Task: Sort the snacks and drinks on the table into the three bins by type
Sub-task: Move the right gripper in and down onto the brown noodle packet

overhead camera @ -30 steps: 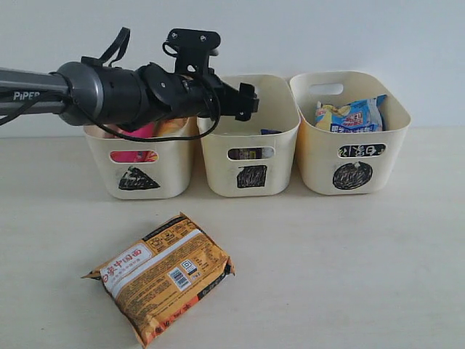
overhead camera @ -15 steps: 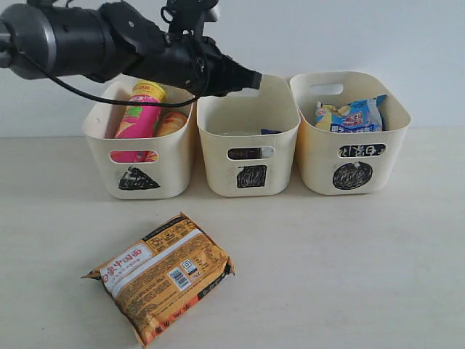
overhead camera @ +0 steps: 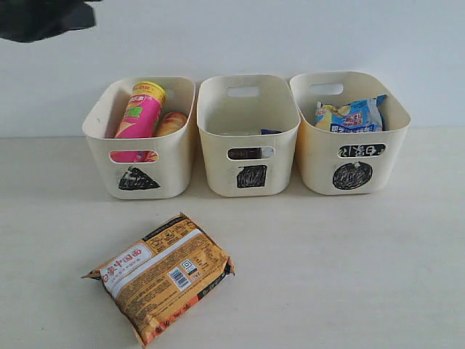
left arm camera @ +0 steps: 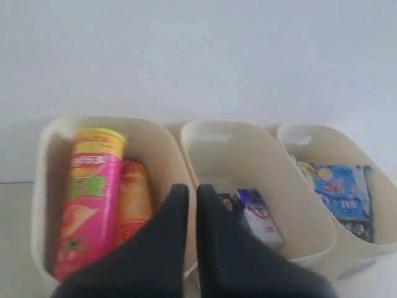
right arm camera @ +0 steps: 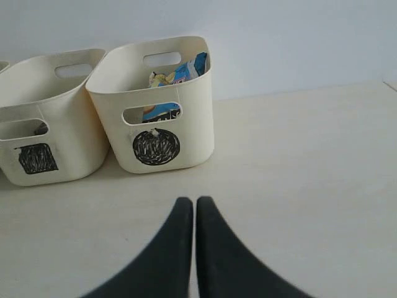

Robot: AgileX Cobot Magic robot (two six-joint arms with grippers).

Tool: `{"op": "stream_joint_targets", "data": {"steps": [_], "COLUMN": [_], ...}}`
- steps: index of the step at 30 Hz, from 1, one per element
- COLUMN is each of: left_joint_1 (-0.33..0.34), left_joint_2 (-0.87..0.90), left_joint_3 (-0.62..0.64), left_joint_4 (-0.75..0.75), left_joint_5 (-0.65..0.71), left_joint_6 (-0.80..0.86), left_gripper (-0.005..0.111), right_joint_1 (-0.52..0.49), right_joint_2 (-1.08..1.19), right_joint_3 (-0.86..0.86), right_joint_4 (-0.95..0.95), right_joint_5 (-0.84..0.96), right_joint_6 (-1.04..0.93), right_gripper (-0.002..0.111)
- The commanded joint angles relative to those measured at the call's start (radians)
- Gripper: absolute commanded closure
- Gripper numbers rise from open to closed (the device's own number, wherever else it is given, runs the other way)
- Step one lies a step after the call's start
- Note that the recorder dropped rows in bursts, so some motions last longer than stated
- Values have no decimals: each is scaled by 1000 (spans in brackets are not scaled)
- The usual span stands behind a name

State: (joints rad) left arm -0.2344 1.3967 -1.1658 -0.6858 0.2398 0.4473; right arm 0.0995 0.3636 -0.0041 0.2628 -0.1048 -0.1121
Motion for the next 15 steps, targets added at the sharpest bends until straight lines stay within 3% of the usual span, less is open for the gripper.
{"op": "stream_joint_targets", "data": {"steps": [1,10,15], "left_joint_1": [66,74,74], "left_joint_2": [-213,-717,-906], "left_joint_3": [224,683,789], "left_joint_4": [-52,-66,-66], "left_joint_5": [-152,-304,-259], "left_joint_6": [-11,-13,-13], "left_gripper": [102,102,102], "right_joint_1": [2,2,2], "right_joint_2": [-1,-1,-1], "right_joint_3": [4,4,4], "right_joint_4": [-6,-6,-6], "right_joint_5": [-4,4,-6], "right_joint_6": [-3,-1,25], "right_gripper": [108,108,108]}}
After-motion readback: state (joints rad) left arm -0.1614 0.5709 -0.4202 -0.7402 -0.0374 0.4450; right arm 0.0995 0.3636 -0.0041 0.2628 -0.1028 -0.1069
